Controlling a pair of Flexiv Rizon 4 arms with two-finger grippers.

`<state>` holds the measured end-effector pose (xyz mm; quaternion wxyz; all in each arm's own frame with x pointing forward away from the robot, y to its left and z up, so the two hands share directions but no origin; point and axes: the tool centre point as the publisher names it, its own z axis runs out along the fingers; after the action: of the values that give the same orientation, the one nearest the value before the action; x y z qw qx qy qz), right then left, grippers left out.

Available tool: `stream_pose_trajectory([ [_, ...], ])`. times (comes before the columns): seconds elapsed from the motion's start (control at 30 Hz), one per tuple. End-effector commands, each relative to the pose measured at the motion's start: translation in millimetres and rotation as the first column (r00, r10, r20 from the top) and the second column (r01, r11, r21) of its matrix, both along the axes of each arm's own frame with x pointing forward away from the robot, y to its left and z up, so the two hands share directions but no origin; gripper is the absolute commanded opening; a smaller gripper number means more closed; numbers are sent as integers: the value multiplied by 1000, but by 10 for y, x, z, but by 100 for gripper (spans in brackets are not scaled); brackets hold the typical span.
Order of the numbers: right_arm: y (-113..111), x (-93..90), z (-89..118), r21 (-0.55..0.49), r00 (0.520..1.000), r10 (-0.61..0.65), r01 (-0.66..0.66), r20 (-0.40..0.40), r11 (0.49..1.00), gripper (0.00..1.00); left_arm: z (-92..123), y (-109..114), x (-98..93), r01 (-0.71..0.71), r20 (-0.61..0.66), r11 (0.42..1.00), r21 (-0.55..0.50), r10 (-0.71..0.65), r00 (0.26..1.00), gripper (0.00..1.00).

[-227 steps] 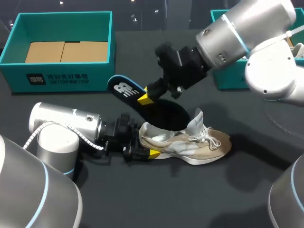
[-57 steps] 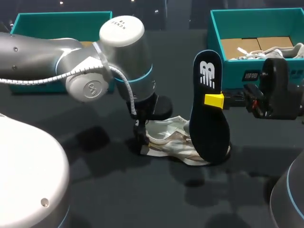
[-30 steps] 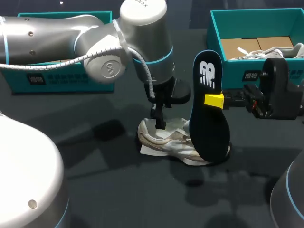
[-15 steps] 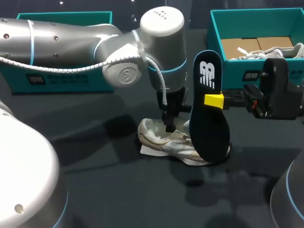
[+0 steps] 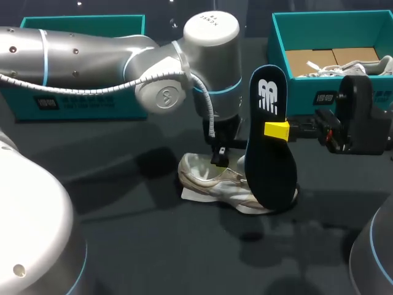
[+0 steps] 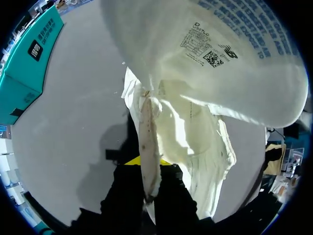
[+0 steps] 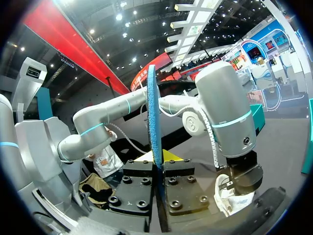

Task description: Take the shoe out of the shoebox, open the shoe tongue, remove and reinsert the insole, then place the shoe into the shoebox

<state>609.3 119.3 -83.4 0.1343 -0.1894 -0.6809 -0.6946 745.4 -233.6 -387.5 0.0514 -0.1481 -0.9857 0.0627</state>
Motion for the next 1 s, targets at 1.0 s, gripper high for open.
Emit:
stream_pose_trajectory([
  [1.0,9,-5,-5,0,1000,-2,2,0,1000,0,584,24,-62,547,110,807,223,-578,809,0],
])
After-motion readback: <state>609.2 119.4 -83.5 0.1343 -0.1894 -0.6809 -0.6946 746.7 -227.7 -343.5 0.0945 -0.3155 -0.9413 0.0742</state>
